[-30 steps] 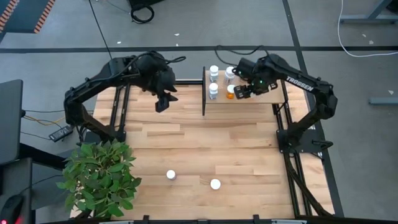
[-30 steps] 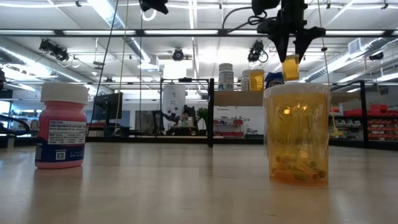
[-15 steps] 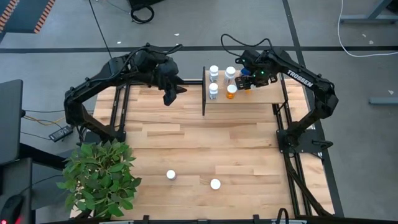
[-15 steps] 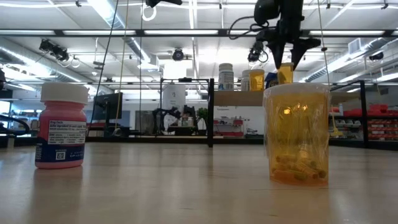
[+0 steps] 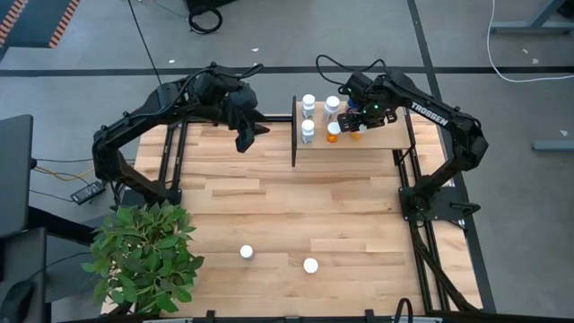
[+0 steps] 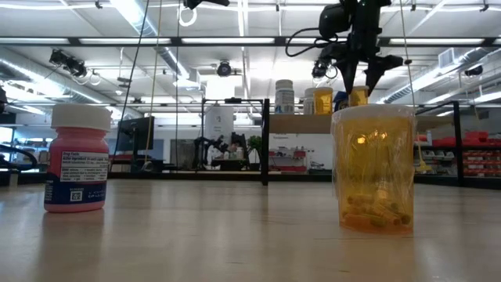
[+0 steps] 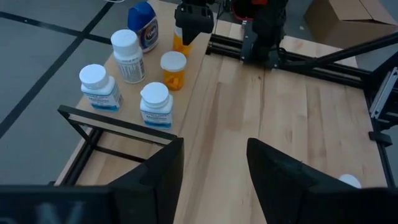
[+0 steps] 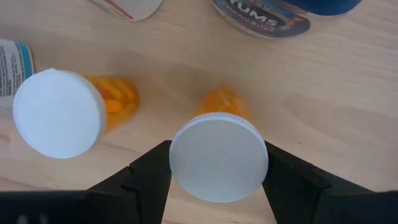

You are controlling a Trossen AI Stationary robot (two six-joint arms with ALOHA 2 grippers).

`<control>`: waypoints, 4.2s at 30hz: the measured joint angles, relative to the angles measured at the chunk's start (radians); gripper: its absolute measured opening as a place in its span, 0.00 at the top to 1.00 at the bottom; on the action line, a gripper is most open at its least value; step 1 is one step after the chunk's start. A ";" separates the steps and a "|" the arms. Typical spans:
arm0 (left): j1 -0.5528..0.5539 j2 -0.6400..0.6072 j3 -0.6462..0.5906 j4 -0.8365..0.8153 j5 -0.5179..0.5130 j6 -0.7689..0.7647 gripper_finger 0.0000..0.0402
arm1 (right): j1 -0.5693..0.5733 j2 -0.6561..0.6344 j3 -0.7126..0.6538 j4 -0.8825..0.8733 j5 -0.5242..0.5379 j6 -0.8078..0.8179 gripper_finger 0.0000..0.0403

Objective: Pick and place medicine bottles onto shelf by color
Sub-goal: Put the right orange medicine bottle on the shelf, then put the orange medicine bottle on the shelf

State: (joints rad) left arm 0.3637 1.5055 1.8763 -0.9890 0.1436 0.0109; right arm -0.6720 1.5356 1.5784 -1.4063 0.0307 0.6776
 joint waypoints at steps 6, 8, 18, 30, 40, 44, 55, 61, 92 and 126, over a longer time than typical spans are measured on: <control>0.000 0.000 0.000 -0.004 0.000 0.001 0.54 | 0.000 0.000 0.000 0.000 -0.001 0.006 0.43; 0.000 0.000 0.000 -0.004 0.000 0.001 0.54 | 0.000 0.000 0.000 0.000 -0.001 0.019 0.43; 0.000 0.000 0.000 -0.012 0.000 0.000 0.55 | 0.000 0.000 0.000 -0.002 -0.001 0.032 0.33; -0.002 0.001 -0.001 -0.065 0.000 0.000 0.53 | 0.022 -0.004 0.155 -0.171 0.026 0.045 0.24; -0.004 0.000 -0.001 -0.064 0.001 0.001 0.54 | 0.306 -0.011 0.252 -0.163 0.050 0.281 0.24; -0.003 0.000 -0.001 -0.071 0.027 0.001 0.53 | 0.498 -0.005 0.205 -0.141 0.049 0.443 0.24; -0.033 -0.002 -0.001 -0.161 0.174 0.025 0.53 | 0.962 0.080 0.002 0.263 0.005 0.902 0.24; -0.074 -0.003 -0.001 -0.160 0.172 -0.049 0.54 | 1.055 0.240 0.055 0.296 -0.040 0.848 0.24; -0.412 -0.001 -0.001 -0.168 -0.051 -0.290 0.54 | 1.165 0.518 0.087 0.482 0.003 0.813 0.23; -0.441 0.000 0.000 -0.169 -0.056 -0.343 0.54 | 1.170 0.558 0.064 0.541 -0.054 0.853 0.24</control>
State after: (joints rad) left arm -0.0772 1.5051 1.8767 -1.1580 0.0872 -0.3317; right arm 0.4984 2.0937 1.6421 -0.8657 -0.0237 1.5303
